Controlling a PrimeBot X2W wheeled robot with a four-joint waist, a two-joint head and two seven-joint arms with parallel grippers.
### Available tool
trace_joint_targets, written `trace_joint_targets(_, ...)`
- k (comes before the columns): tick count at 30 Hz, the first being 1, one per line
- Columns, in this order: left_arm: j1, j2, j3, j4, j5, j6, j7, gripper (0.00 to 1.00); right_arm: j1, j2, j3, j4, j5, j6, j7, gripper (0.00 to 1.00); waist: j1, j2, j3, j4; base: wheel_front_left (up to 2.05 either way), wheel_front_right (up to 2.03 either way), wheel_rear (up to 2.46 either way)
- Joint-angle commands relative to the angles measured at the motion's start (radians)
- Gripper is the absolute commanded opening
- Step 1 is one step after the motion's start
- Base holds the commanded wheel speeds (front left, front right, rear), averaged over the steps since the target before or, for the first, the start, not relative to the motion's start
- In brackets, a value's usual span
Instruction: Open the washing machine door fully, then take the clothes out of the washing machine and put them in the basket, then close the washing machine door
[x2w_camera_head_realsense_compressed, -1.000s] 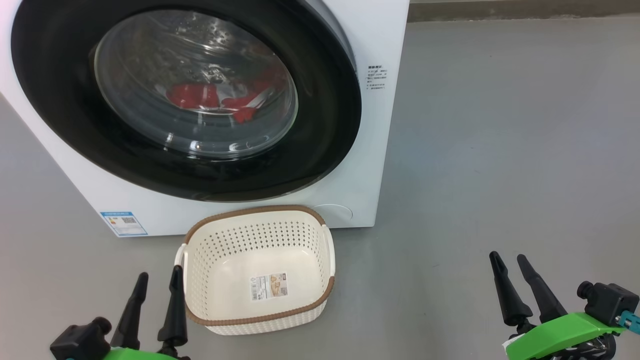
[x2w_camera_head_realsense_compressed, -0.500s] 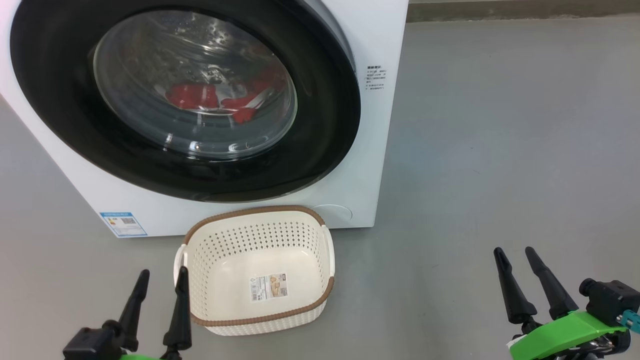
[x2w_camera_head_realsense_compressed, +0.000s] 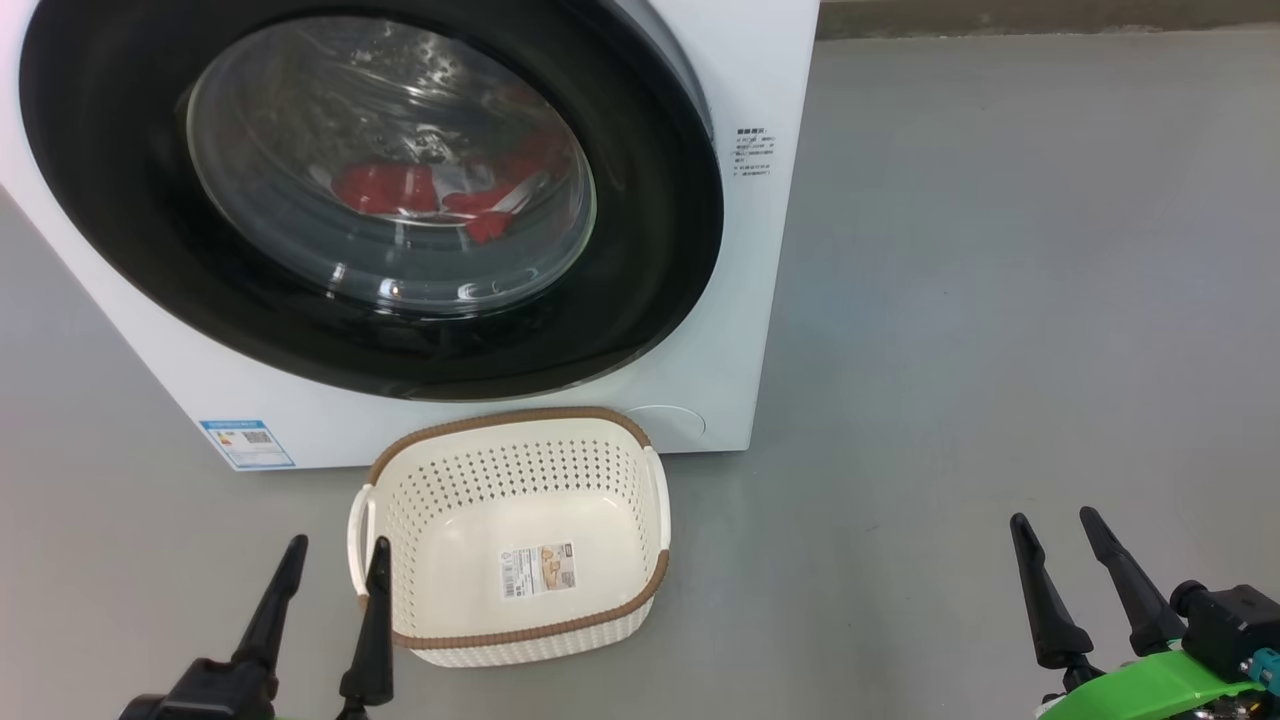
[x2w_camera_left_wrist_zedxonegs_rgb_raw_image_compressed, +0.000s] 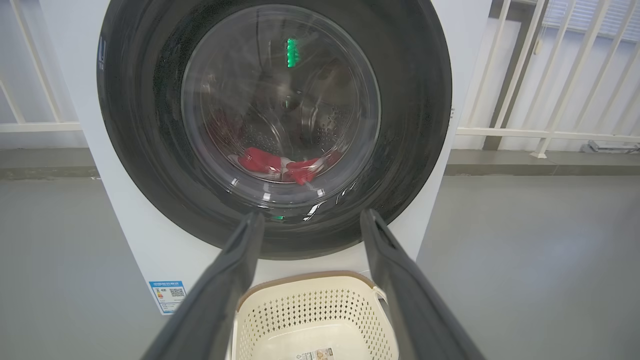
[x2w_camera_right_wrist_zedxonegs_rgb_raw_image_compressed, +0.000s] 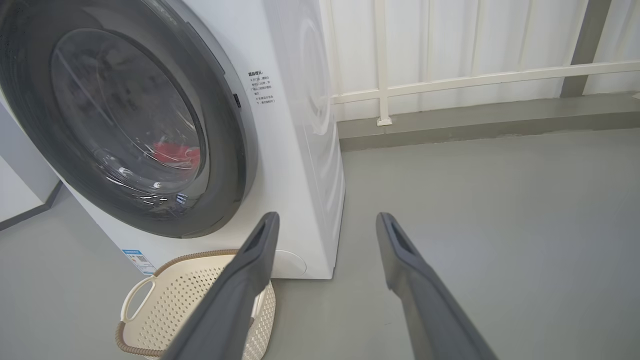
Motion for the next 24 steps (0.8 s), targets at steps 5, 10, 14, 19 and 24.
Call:
trace_joint_targets(5, -0.021, 0.017, 0.029, -0.022, 0.059, 0.008, -0.021, 1.0, 0.003, 0.002, -0.001, -0.035, -0.06, -0.001, -0.022, 1.0, 0.0, 0.0, 0.009, -0.001, 0.0, 0.0, 0.0)
trace_joint_targets(10, -0.025, 0.017, 0.031, -0.017, 0.057, 0.008, -0.021, 1.0, 0.007, 0.01, -0.01, -0.038, -0.063, -0.001, -0.022, 1.0, 0.0, 0.0, 0.012, 0.0, 0.0, 0.0, 0.0)
trace_joint_targets(14, -0.026, 0.017, 0.033, -0.014, 0.051, 0.01, -0.021, 1.0, 0.01, 0.013, -0.015, -0.039, -0.063, -0.001, -0.022, 1.0, 0.0, 0.0, 0.012, 0.003, 0.0, 0.0, 0.0)
trace_joint_targets(19, -0.025, 0.017, 0.033, -0.01, 0.046, 0.01, -0.021, 1.0, 0.013, 0.014, -0.02, -0.039, -0.064, -0.001, -0.022, 1.0, 0.0, 0.0, 0.01, 0.008, 0.0, 0.0, 0.0)
trace_joint_targets(24, -0.026, 0.017, 0.033, -0.006, 0.042, 0.01, -0.021, 1.0, 0.014, 0.016, -0.024, -0.042, -0.065, -0.001, -0.022, 1.0, 0.0, 0.0, 0.01, 0.011, 0.0, 0.0, 0.0)
